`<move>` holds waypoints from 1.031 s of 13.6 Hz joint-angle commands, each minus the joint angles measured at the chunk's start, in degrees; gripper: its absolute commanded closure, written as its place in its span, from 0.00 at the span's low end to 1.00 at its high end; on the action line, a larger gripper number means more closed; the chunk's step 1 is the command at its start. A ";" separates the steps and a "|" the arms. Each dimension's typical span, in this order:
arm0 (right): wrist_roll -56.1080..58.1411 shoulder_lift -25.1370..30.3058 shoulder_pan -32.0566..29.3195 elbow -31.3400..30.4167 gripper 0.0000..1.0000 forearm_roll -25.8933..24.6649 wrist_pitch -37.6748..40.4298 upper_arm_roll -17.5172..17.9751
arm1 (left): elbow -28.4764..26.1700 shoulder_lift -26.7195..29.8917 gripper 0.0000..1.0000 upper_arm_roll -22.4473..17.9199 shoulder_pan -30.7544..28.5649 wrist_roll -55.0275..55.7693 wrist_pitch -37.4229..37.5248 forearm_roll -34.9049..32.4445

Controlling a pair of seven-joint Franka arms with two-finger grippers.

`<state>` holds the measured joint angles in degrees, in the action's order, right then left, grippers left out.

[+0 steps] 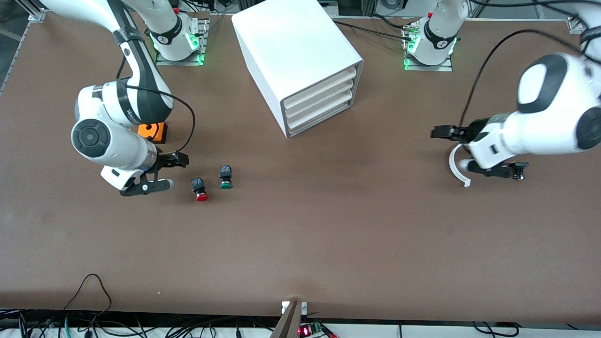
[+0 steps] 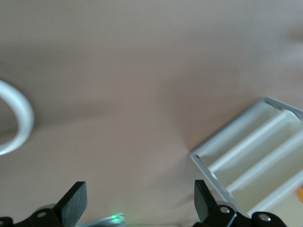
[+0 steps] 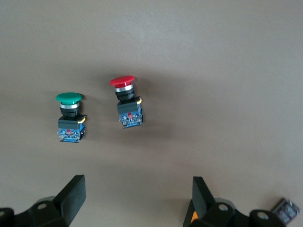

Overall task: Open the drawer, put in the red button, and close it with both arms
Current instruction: 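Lower the right gripper over the red button while the left gripper reaches the drawer, then grasp the red button with the right gripper while the left gripper pulls the drawer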

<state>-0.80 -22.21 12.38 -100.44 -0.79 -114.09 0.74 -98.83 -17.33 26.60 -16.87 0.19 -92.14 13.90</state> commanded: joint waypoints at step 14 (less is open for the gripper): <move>9.42 -8.81 -0.34 -8.28 0.00 0.26 -21.78 1.55 | -25.97 -8.95 0.28 5.57 11.68 -22.60 -19.66 41.82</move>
<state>7.43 -30.31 12.33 -108.12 -0.79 -133.79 2.06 -123.17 -27.55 31.38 -4.70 -20.99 -111.28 54.23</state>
